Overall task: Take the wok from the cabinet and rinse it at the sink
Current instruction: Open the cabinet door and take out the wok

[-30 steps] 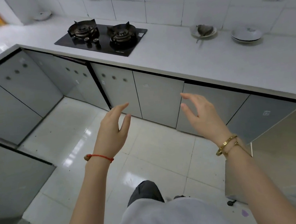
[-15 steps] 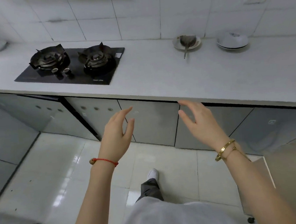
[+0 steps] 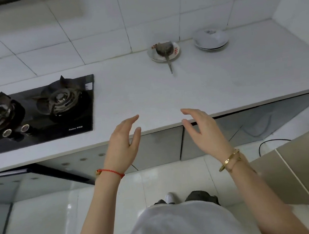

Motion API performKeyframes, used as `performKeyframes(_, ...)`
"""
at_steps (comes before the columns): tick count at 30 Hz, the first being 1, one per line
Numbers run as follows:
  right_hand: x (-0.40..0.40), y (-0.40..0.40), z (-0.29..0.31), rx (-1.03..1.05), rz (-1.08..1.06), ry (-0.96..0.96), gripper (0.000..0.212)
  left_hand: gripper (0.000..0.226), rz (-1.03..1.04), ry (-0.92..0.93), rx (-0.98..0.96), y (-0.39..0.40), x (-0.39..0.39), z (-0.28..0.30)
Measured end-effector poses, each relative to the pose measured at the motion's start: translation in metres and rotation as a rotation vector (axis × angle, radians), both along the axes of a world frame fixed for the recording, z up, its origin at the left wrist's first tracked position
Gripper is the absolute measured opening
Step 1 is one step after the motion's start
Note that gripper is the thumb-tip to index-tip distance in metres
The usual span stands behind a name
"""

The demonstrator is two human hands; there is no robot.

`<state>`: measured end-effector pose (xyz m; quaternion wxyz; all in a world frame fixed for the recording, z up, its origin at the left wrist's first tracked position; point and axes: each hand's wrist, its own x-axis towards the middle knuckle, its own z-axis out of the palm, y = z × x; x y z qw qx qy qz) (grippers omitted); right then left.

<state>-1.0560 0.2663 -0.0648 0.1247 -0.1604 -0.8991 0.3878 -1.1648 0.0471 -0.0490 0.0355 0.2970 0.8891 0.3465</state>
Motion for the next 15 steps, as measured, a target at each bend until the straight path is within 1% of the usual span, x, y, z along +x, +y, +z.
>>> performKeyframes(6, -0.005, -0.001, -0.014, -0.013, -0.072, -0.004, 0.036, 0.037, -0.070, -0.037, 0.000, 0.010, -0.021, -0.016)
performKeyframes(15, 0.003, 0.001, -0.047, 0.002, -0.137, 0.040, 0.034, 0.038, -0.112, -0.043, -0.021, 0.012, -0.017, -0.050)
